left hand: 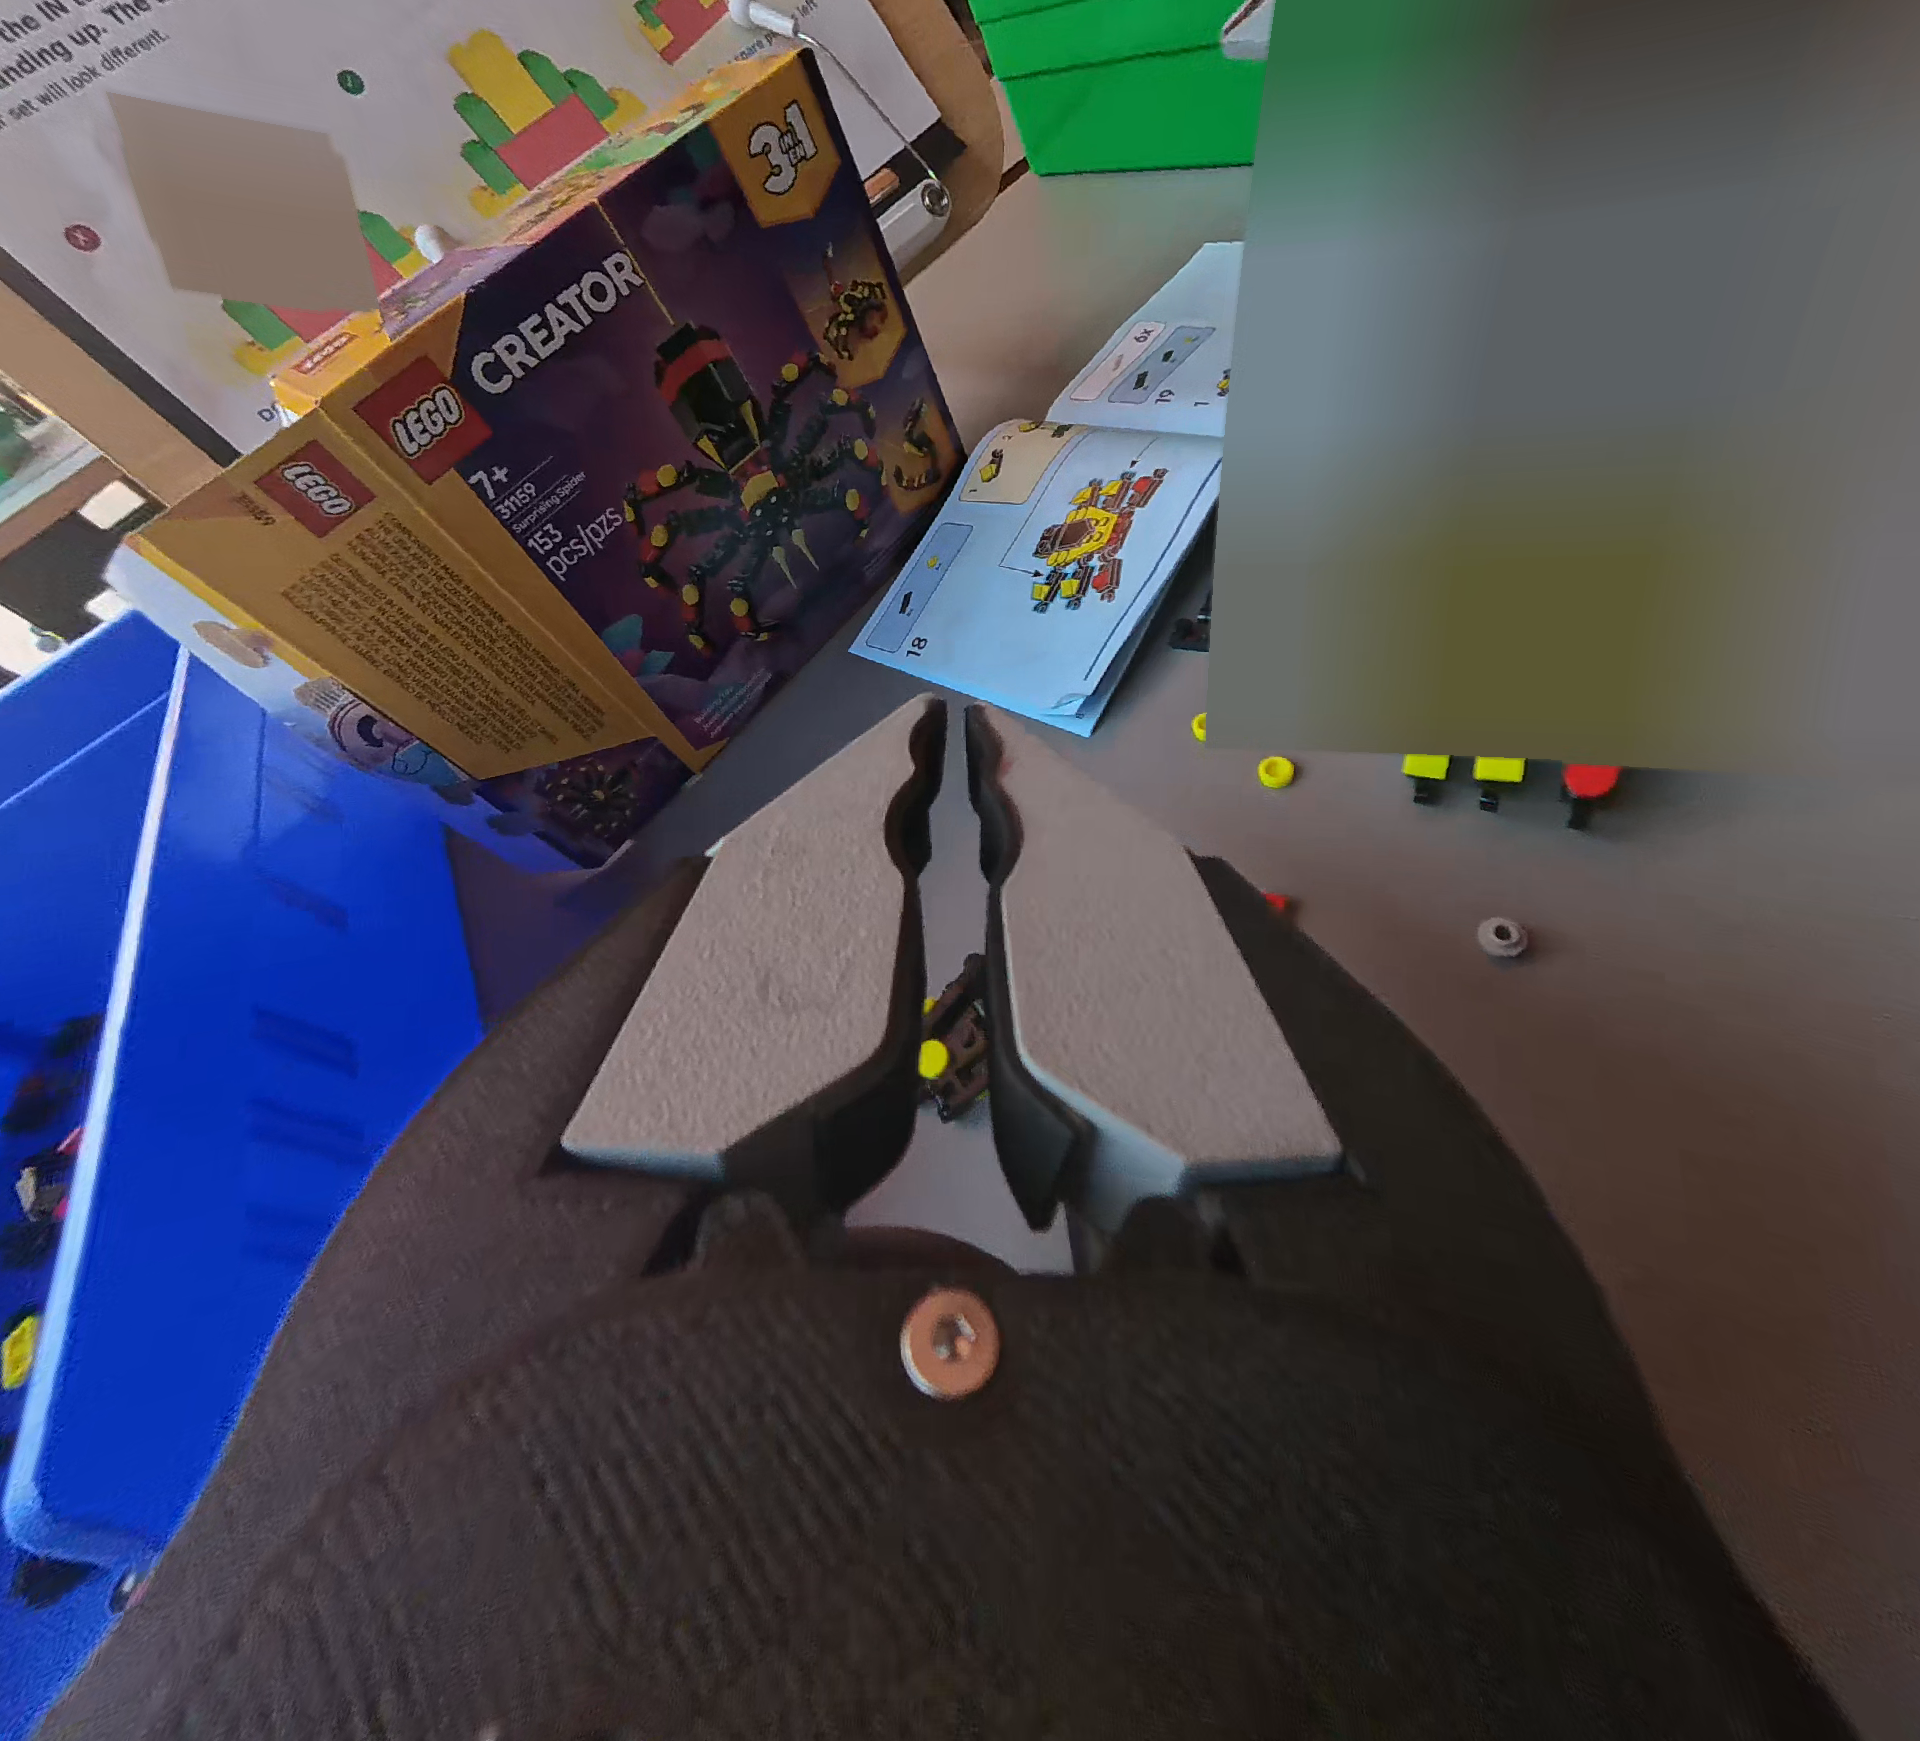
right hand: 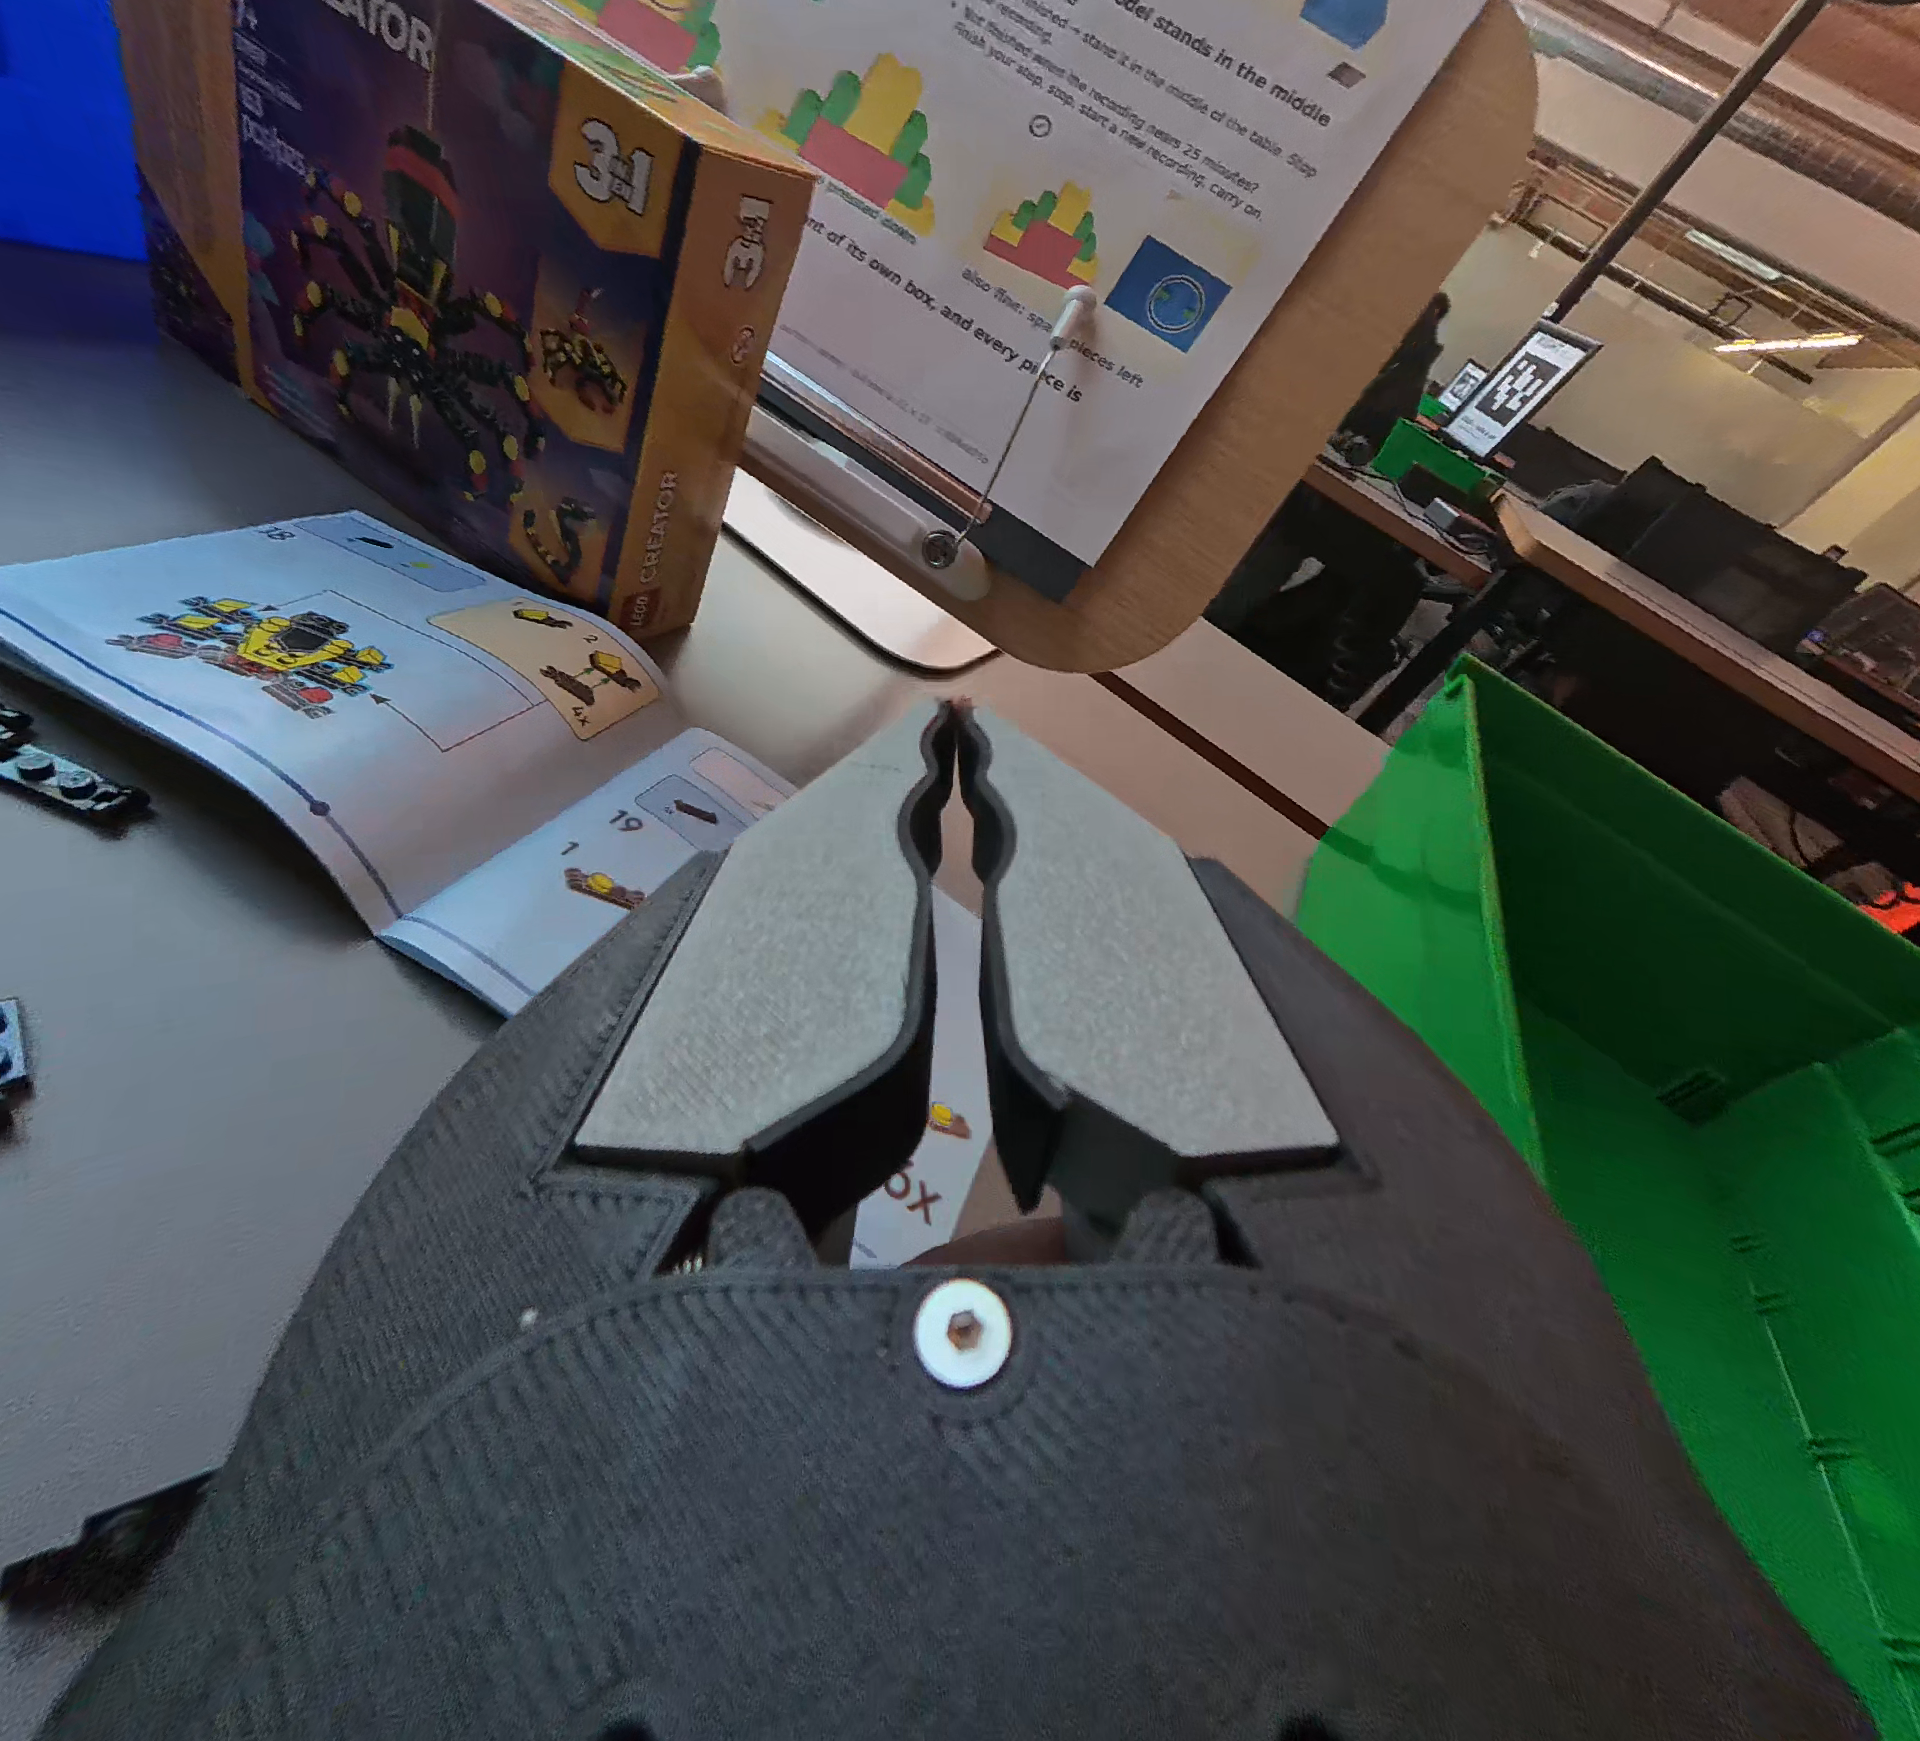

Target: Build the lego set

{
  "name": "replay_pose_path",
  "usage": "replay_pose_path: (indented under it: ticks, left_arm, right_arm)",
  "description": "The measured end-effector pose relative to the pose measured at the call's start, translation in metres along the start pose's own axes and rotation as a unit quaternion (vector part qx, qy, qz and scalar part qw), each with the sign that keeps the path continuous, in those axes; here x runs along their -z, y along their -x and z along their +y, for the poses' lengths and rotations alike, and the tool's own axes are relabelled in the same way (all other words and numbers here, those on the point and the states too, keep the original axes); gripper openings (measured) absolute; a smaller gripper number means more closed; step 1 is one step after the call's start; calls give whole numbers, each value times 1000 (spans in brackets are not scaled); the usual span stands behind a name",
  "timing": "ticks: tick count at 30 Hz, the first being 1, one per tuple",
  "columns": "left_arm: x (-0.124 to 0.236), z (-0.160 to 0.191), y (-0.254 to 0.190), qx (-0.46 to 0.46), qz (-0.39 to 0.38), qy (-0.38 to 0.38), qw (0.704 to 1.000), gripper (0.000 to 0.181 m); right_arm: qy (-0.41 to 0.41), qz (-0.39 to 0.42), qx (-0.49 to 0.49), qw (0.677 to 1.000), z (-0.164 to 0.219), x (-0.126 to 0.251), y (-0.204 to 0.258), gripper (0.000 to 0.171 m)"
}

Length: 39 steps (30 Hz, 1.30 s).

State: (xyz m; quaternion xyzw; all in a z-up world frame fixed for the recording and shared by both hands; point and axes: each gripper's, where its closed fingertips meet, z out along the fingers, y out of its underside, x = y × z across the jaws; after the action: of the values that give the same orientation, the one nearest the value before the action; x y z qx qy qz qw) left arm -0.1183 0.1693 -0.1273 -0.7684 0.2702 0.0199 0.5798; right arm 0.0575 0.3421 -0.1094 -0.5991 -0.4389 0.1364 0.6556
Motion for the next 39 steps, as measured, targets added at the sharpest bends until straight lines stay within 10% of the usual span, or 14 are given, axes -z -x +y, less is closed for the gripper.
replay_pose_path:
  ticks: [39]
  left_arm:
    - [-5,8,-8,-23,5,22,999,3]
  right_arm:
    - [21,-9,-3,1000,8,1,-2,0]
